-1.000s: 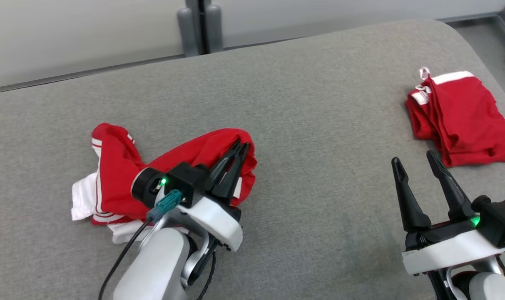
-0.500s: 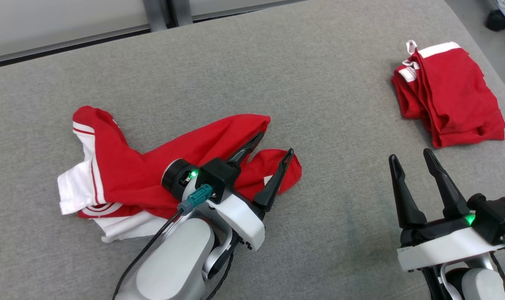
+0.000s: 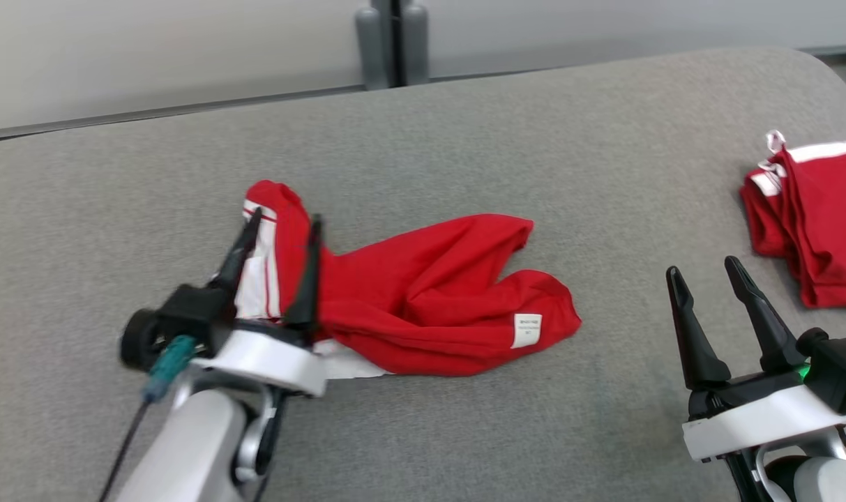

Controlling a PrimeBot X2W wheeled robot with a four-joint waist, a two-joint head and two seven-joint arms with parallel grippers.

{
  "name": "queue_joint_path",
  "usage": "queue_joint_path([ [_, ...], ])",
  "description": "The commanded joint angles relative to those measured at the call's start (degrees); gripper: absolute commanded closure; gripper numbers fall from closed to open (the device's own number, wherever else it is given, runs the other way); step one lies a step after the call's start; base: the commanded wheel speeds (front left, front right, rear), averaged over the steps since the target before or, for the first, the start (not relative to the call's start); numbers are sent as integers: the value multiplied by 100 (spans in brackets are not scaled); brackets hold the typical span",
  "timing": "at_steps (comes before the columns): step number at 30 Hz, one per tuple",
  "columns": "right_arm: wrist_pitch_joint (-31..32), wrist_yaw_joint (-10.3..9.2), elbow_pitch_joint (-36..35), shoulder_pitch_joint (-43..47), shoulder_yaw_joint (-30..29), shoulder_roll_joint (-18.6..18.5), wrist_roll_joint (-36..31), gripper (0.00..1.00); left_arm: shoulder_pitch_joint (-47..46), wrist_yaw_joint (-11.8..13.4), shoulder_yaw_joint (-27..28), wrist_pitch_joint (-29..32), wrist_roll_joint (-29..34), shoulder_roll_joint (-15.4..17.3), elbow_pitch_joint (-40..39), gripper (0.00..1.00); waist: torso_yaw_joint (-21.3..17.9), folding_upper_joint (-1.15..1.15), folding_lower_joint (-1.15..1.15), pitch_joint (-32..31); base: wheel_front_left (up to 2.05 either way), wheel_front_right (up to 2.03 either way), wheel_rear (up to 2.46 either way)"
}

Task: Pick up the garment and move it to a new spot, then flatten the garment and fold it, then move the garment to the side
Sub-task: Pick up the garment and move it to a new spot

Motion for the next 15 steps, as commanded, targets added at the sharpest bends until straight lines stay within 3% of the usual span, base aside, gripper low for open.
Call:
queue_joint_path([
  [1,21,0,-42,47,-15,-37,-31,0,121,76,128,-27,-42,89,-42,0,238,0,0,-180,0,0,0],
  [6,148,0,-139,219,-105,-73,-30,0,634,252,742,-19,-95,404,-199,0,587,0,0,-377,0,0,0],
  [15,388,0,-289,606,-250,-103,-40,0,1442,-122,1277,-22,-365,832,-317,0,924,0,0,-791,0,0,0],
])
